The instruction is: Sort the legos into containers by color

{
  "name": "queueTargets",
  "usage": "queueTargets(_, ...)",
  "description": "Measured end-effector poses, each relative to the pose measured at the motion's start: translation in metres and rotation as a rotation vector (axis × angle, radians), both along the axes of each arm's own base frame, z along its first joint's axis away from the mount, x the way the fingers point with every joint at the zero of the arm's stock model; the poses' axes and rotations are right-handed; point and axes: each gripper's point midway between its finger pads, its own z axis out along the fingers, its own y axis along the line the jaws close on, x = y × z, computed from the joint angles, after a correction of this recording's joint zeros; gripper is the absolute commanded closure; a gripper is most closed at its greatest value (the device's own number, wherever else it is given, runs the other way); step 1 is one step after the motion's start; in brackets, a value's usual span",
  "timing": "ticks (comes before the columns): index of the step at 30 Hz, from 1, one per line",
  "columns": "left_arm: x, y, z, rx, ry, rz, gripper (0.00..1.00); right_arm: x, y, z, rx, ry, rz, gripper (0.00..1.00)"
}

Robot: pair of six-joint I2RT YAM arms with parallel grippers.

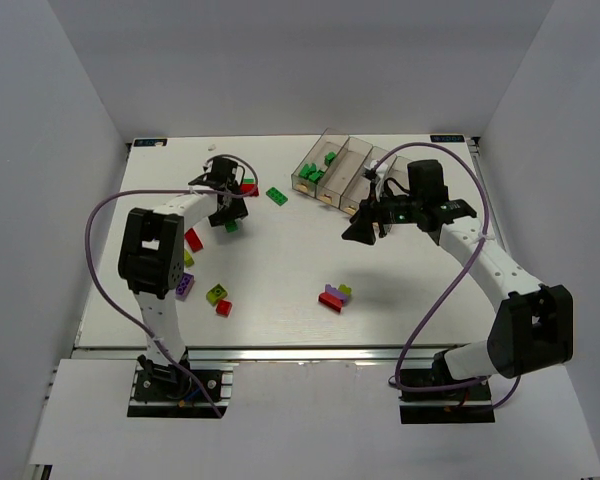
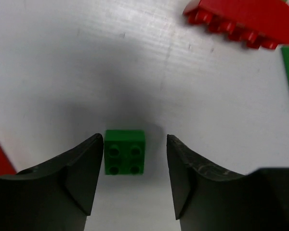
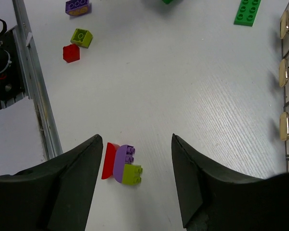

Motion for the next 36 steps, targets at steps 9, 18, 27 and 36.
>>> queueTargets(9,0.012,0.003,-0.011,0.039,0.023,0.000,0.44,0.006,-0.004,0.000,-0.004,-0.008,-0.024,0.36)
queueTargets(18,0.007,0.007,-0.012,0.066,0.042,-0.015,0.35,0.008,-0.006,0.000,-0.004,-0.005,-0.037,0.36)
queueTargets(27,-0.011,0.008,-0.014,0.087,0.065,-0.064,0.42,0.009,-0.006,0.001,0.003,-0.003,-0.042,0.36)
queueTargets(36,-0.011,-0.001,-0.013,0.051,0.066,-0.108,0.80,0.007,-0.006,-0.003,0.003,0.007,-0.045,0.36)
